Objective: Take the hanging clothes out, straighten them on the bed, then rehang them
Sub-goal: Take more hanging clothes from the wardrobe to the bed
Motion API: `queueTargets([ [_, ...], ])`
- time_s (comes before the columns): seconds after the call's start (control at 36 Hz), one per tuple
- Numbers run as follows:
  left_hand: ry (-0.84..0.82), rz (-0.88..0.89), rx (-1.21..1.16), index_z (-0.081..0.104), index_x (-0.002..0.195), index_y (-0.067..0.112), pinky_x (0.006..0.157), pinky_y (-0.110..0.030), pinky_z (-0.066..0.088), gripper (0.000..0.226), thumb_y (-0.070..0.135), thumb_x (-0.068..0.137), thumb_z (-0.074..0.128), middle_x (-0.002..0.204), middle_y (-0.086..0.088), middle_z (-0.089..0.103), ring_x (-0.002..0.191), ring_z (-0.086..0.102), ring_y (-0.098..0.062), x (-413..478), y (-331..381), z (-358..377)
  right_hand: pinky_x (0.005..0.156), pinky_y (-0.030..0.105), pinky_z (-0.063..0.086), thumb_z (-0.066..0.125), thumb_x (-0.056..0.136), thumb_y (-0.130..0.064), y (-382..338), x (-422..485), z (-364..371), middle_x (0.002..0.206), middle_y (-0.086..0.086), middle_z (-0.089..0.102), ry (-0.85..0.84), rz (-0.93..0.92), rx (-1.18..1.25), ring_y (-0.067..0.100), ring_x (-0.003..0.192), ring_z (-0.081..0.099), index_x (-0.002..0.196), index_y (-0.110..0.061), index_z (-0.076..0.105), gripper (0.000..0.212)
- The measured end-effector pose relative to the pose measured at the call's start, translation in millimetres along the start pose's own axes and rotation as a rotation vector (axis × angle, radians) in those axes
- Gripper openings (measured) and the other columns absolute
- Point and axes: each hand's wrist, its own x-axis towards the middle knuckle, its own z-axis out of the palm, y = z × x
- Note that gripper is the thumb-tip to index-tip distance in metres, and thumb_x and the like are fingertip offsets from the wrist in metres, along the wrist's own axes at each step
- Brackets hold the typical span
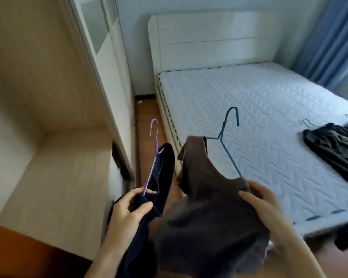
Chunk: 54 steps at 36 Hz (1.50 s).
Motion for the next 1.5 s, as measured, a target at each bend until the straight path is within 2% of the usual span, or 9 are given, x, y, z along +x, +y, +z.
queueTargets([
  [0.11, -0.153, 0.037, 0.014, 0.071, 0.086, 0.017, 0.06, -0.002, 0.045, 0.027, -0.008, 0.081, 0.062, 0.085, 0.014, 0.073, 0.074, 0.066, 0.003, -27.3, 8.9, 32.2, 0.087, 0.031, 0.057, 0.06, 0.091, -0.004, 9.7, -48.4, -43.1, 0.095, 0.002, 0.077, 0.131, 0.034, 0.043, 0.017, 0.094, 0.071, 0.102, -0.023, 0.072, 0.025],
  [0.25, -0.323, 0.075, 0.048, 0.072, 0.083, 0.028, 0.089, -0.029, 0.049, 0.02, 0.011, 0.072, 0.069, 0.095, 0.006, 0.073, 0.092, 0.067, -0.009, -66.7, 15.5, 81.6, 0.079, 0.026, 0.058, 0.06, 0.09, -0.001, 26.8, -122.5, -99.7, 0.088, -0.006, 0.078, 0.242, -0.036, -0.025, 0.008, 0.085, 0.072, 0.082, -0.037, 0.077, 0.041],
  [0.36, -0.452, 0.097, 0.042, 0.072, 0.08, 0.025, 0.075, -0.013, 0.047, 0.027, -0.002, 0.078, 0.068, 0.084, 0.014, 0.073, 0.078, 0.066, 0.003, -110.8, 21.9, 131.3, 0.075, 0.025, 0.059, 0.059, 0.09, 0.004, 51.6, -191.8, -149.5, 0.092, 0.003, 0.078, 0.344, -0.009, 0.014, 0.015, 0.085, 0.073, 0.09, -0.028, 0.076, 0.036],
  [0.58, -0.81, 0.11, 0.025, 0.074, 0.086, 0.015, 0.065, -0.008, 0.051, 0.024, -0.006, 0.079, 0.065, 0.086, -0.005, 0.074, 0.075, 0.069, -0.008, -192.0, 34.9, 228.3, 0.08, 0.038, 0.059, 0.061, 0.089, 0.001, 106.0, -329.1, -233.7, 0.096, 0.005, 0.077, 0.642, 0.088, 0.078, 0.022, 0.091, 0.073, 0.098, -0.022, 0.074, 0.028],
  [0.69, -0.975, 0.113, 0.028, 0.075, 0.081, 0.019, 0.062, -0.009, 0.051, 0.02, 0.0, 0.077, 0.071, 0.079, -0.001, 0.075, 0.072, 0.069, -0.008, -219.2, 41.2, 276.4, 0.069, 0.021, 0.059, 0.062, 0.088, 0.001, 123.0, -376.4, -261.5, 0.094, 0.002, 0.078, 0.779, 0.118, 0.109, 0.018, 0.087, 0.074, 0.1, -0.02, 0.073, 0.027],
  [0.83, -1.057, 0.069, 0.032, 0.074, 0.083, 0.017, 0.061, -0.013, 0.052, 0.024, -0.005, 0.081, 0.064, 0.075, 0.002, 0.074, 0.069, 0.069, -0.009, -232.4, 50.7, 333.7, 0.064, 0.015, 0.057, 0.06, 0.089, 0.003, 130.2, -396.8, -300.5, 0.09, -0.001, 0.078, 0.867, 0.12, 0.14, 0.008, 0.079, 0.074, 0.097, -0.022, 0.073, 0.029],
  [1.19, -1.082, 0.086, 0.075, 0.076, 0.082, 0.021, 0.064, -0.012, 0.052, 0.027, -0.004, 0.081, 0.065, 0.083, -0.003, 0.075, 0.074, 0.069, -0.012, -166.0, 57.6, 493.4, 0.061, 0.008, 0.052, 0.06, 0.089, 0.005, 139.6, -290.5, -457.9, 0.091, -0.013, 0.077, 0.794, 0.193, 0.013, -0.001, 0.08, 0.072, 0.098, -0.024, 0.071, 0.032],
  [1.39, -1.119, 0.138, 0.237, 0.073, 0.084, 0.027, 0.071, -0.009, 0.048, 0.017, 0.02, 0.07, 0.068, 0.094, -0.005, 0.072, 0.084, 0.068, -0.016, -98.5, 81.1, 552.6, 0.072, 0.014, 0.055, 0.063, 0.086, 0.004, 100.6, -198.5, -556.7, 0.096, 0.0, 0.078, 0.58, 0.187, -0.113, 0.007, 0.087, 0.072, 0.102, -0.02, 0.073, 0.03],
  [1.5, -1.07, 0.131, 0.33, 0.072, 0.084, 0.031, 0.076, -0.004, 0.044, 0.019, 0.016, 0.075, 0.065, 0.095, 0.002, 0.074, 0.087, 0.067, -0.004, -59.2, 87.0, 554.4, 0.082, 0.028, 0.058, 0.069, 0.08, -0.008, 69.7, -142.2, -595.0, 0.099, 0.004, 0.077, 0.375, 0.157, -0.146, 0.018, 0.092, 0.073, 0.103, -0.023, 0.076, 0.029],
])
